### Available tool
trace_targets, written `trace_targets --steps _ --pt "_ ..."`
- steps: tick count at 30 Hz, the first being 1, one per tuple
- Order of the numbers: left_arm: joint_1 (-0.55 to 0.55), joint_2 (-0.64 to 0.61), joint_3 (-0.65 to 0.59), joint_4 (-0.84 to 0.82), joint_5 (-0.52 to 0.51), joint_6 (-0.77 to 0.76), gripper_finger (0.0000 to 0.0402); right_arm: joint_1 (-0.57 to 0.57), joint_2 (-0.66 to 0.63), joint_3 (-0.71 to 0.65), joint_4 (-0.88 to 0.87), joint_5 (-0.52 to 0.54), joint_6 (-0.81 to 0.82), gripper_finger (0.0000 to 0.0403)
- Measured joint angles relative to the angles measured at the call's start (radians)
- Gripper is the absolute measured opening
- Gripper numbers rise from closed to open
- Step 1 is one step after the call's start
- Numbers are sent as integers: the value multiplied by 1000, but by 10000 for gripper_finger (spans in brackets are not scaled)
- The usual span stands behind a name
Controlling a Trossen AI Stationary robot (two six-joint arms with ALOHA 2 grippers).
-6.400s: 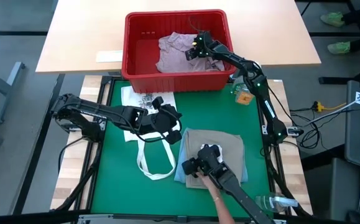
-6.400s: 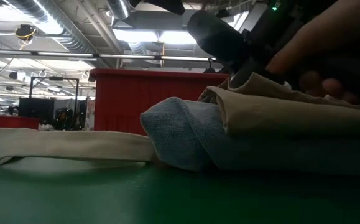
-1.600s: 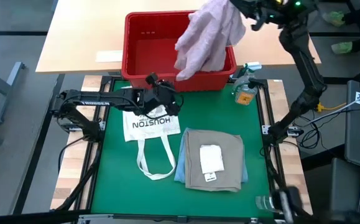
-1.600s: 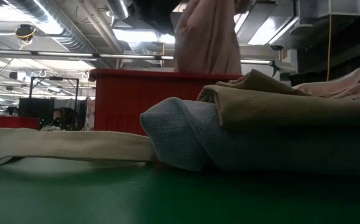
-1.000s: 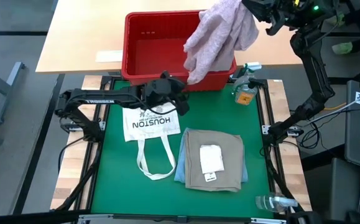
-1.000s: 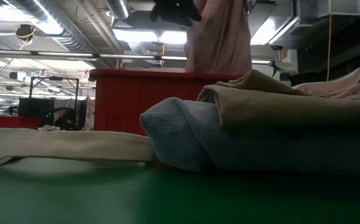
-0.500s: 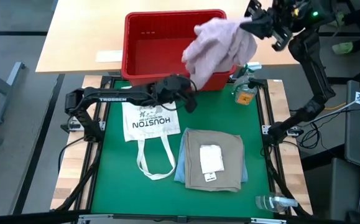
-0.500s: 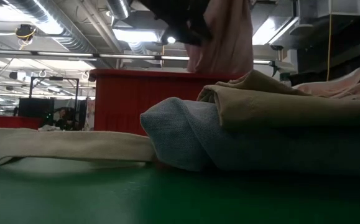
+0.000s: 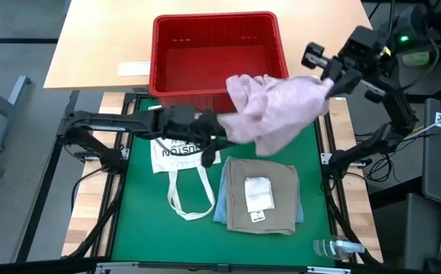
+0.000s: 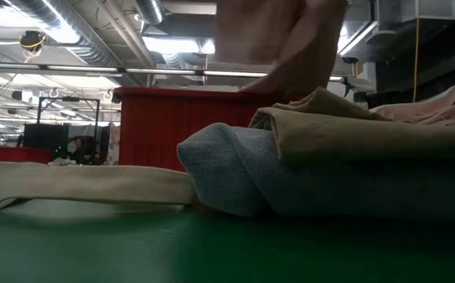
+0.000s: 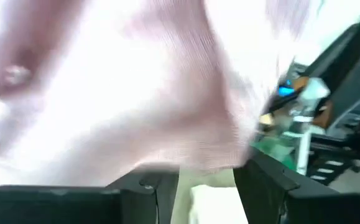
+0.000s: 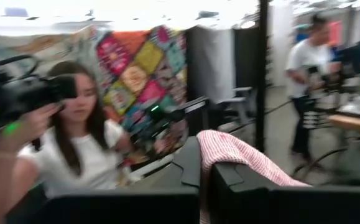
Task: Fold laundry
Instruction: Remove the pink polo from the red bin
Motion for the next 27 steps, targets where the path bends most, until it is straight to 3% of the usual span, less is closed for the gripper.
trace_targets --steps 6,15,27 --pt "-87 -61 1 2 -22 66 135 67 -1 0 -20 -45 0 0" --pt "-131 -59 1 32 -267 168 135 117 0 -29 -102 -43 -10 1" --pt "-128 4 0 105 -272 186 135 172 6 -63 -125 -33 -45 2"
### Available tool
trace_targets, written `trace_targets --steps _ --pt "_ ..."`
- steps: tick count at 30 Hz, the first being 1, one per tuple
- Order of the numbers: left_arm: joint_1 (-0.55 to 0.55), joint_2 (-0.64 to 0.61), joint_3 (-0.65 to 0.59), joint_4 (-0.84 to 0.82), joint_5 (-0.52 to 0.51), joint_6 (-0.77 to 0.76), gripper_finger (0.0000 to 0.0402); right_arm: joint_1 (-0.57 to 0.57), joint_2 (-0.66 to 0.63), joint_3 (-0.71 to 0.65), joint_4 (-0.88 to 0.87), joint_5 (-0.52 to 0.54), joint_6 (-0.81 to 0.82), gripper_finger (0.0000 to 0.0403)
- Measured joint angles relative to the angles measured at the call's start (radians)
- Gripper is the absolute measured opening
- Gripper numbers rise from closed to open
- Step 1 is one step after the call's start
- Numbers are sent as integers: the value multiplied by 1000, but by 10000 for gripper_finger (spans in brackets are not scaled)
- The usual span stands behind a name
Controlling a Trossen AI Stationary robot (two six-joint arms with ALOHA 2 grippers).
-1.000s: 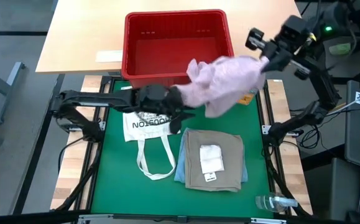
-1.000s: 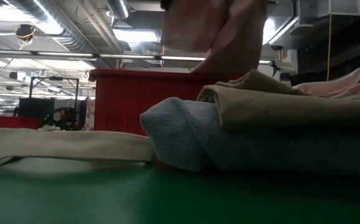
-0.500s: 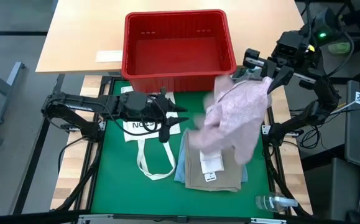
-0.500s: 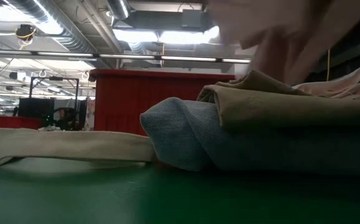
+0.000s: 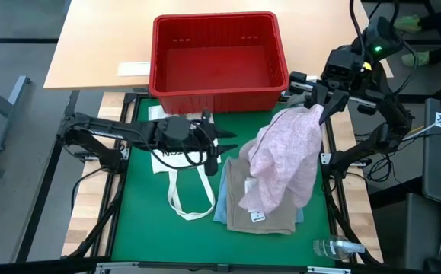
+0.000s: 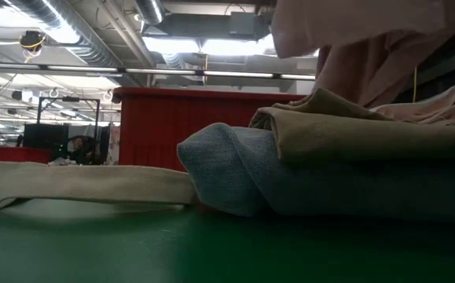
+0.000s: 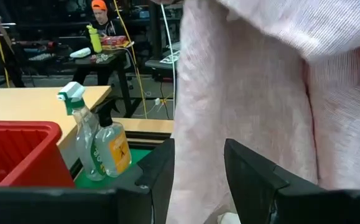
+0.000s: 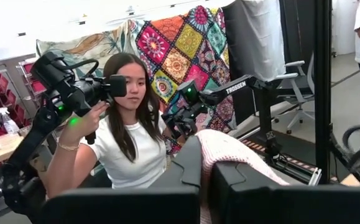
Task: Fold laundry
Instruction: Remove the pink polo from the red bin
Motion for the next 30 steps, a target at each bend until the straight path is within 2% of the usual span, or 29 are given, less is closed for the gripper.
trace_targets --steps 5,12,16,20,30 --pt "0 58 -1 52 0 16 135 -1 2 0 0 0 -15 2" --pt "0 86 -2 243 -7 139 135 -1 3 0 0 0 -15 2" --pt "-4 86 -2 313 43 209 135 -2 3 0 0 0 -15 2" --pt "-25 86 -2 322 84 309 135 -2 3 0 0 0 -15 2" --pt "-83 86 -2 360 76 544 135 -2 3 0 0 0 -15 2"
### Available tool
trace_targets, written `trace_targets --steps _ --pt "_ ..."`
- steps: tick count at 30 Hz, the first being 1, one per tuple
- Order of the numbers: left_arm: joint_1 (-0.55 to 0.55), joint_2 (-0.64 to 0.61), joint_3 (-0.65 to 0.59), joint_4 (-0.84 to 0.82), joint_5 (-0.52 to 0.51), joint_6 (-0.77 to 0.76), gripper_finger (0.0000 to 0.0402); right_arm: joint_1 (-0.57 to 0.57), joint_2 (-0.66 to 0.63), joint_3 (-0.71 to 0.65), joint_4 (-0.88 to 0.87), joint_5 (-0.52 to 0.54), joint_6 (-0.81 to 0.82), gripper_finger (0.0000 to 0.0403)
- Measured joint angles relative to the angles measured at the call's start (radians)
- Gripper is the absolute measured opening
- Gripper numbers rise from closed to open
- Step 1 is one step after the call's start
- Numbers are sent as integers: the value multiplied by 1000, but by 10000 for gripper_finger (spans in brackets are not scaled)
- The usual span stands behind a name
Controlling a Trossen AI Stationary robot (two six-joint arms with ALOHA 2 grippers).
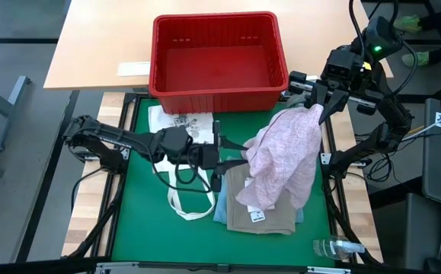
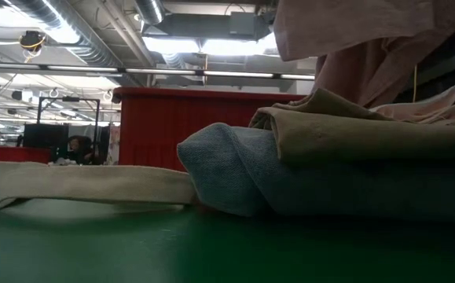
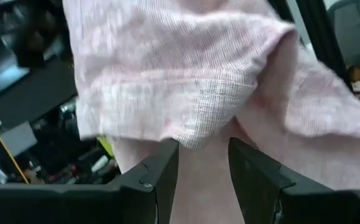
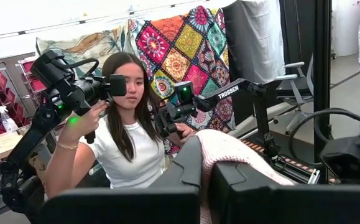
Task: Fold laundry
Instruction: Remove the pink polo from the red bin
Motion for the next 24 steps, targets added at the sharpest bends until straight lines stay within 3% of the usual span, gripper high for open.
trace_targets --steps 11,24 --pt "-2 0 0 37 -27 3 139 0 10 0 1 17 0 2" --pt "4 0 0 43 -52 4 228 0 33 0 0 26 1 2"
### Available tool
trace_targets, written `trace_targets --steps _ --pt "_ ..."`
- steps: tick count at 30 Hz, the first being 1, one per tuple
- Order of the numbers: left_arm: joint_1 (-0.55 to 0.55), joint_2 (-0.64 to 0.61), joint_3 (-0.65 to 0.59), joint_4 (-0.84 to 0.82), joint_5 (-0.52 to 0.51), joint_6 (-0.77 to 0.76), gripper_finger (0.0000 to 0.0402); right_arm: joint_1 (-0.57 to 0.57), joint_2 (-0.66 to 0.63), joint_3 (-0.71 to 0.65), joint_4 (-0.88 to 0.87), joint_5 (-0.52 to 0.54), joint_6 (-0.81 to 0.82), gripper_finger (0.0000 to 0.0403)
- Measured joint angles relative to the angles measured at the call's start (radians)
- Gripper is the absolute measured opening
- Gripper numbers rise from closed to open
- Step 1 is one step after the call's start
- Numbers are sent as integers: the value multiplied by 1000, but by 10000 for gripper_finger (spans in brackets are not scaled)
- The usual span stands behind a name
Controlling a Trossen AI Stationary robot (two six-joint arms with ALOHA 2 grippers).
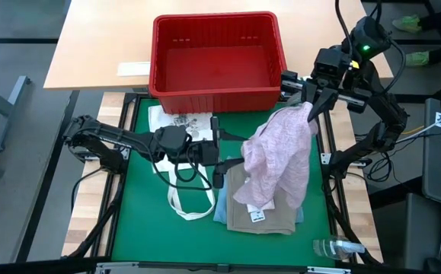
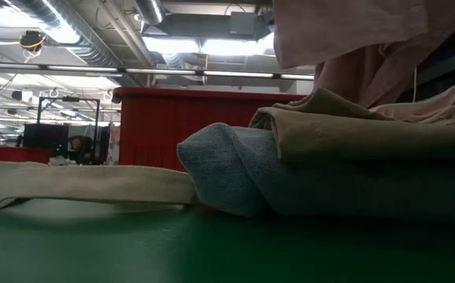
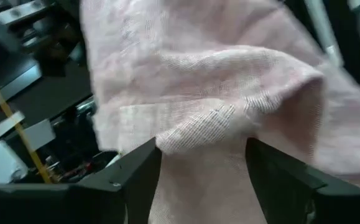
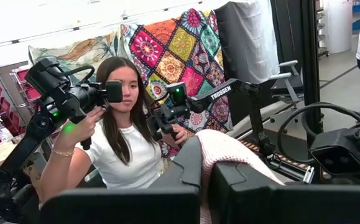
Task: Fold laundry
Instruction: Remove the pink polo from the red bin
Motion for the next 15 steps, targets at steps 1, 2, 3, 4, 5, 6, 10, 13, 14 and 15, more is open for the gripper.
trace_targets --steps 1,2,3,4,5,6,10,13,14,15 --pt "1 0 0 0 -19 0 230 0 0 0 0 0 0 2" --pt "3 0 0 0 -40 0 230 0 0 0 0 0 0 2" --pt "6 0 0 0 -56 0 231 0 0 0 0 0 0 2" --pt "9 0 0 0 -63 0 231 0 0 0 0 0 0 2" --pt "12 0 0 0 -64 0 231 0 0 0 0 0 0 2" --pt "15 0 0 0 -65 0 231 0 0 0 0 0 0 2" --pt "15 0 0 0 -66 -1 231 0 0 0 0 0 1 2" --pt "6 0 0 0 -44 25 231 0 0 0 0 0 1 2" --pt "2 0 0 0 -32 49 231 0 0 0 0 0 1 2" --pt "-4 0 0 0 -20 70 231 0 0 0 0 0 1 2"
